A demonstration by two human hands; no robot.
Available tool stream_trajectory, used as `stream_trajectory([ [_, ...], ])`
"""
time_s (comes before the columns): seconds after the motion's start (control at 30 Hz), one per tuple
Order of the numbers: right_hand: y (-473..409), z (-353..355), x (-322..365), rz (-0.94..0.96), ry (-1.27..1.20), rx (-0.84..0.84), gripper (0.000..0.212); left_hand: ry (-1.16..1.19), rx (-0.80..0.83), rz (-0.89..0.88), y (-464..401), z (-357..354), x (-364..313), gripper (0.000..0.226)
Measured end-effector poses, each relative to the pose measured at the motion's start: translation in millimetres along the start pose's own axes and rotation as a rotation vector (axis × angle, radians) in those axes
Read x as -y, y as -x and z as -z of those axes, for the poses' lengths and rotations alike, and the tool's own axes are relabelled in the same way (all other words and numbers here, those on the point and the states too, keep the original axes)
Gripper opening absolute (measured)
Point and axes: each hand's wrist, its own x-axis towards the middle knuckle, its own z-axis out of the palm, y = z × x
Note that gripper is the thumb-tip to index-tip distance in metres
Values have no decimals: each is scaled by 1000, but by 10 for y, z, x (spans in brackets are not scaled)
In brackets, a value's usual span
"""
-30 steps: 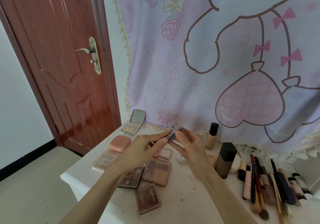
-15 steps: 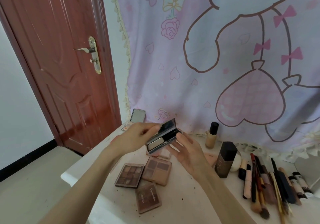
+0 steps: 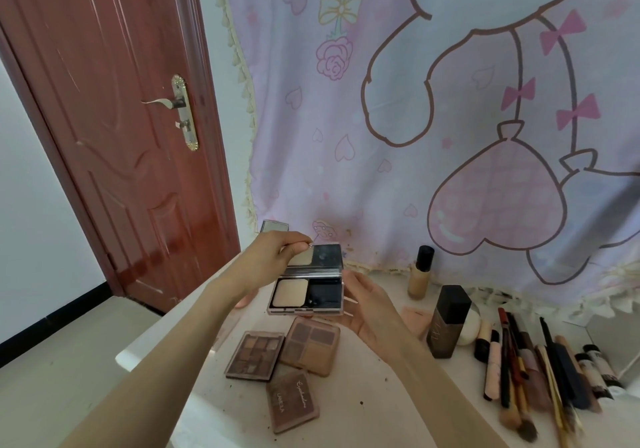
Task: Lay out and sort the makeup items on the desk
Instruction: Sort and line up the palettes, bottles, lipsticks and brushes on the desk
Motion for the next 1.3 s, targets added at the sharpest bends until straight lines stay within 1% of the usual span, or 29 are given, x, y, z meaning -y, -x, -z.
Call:
stream_trajectory([
  [0.07,-40,-32,-32,86,126,-63,19,-8,-11,-7,-13,-42,22,24],
  [0.13,-60,-58,-57,167,188,-96,15,-25,-17,-18,-43,-68,33,24],
  [0.23,-114,-73,-94,230,247,-143,20,-45,-45,-1,-107,-80,39,23],
  [0.3,-185,-75,-136,227,239,-198,22,-73,-130,-1,-138,-117,71,24],
  [0.33,-229,-72,-155,217,225,-231,23,-102,-182,20,-134,-146,89,31],
  [0.37,-285,-64,-170,206,210,-264,23,-143,-218,61,-112,-181,109,43],
  [0.43,-410,-40,-187,191,186,-321,22,-233,-232,164,-41,-265,176,69],
  [0.53,-706,28,-226,187,255,-426,24,-303,-144,318,57,-405,332,93],
  [0.57,-809,43,-244,189,315,-459,26,-305,-103,371,70,-450,378,98],
  [0.63,-1002,46,-284,189,409,-471,24,-289,-55,449,51,-540,460,104],
  [0.7,-1144,10,-301,189,460,-464,21,-278,-54,488,-7,-629,526,107],
  [0.8,-1325,-17,-286,219,533,-467,27,-277,-58,530,-138,-722,656,112],
  [0.9,-1535,13,-314,218,596,-443,18,-273,-45,561,-255,-794,799,112],
  [0.93,-1593,16,-325,209,621,-437,18,-286,-43,564,-292,-817,840,112],
  [1.07,-1799,12,-393,152,596,-427,23,-356,-53,560,-409,-884,956,109],
  [1.2,-1944,13,-426,121,590,-405,29,-363,-85,563,-455,-888,1035,105],
  [1.3,-1958,9,-385,142,735,-411,38,-382,-92,567,-451,-893,1047,104],
])
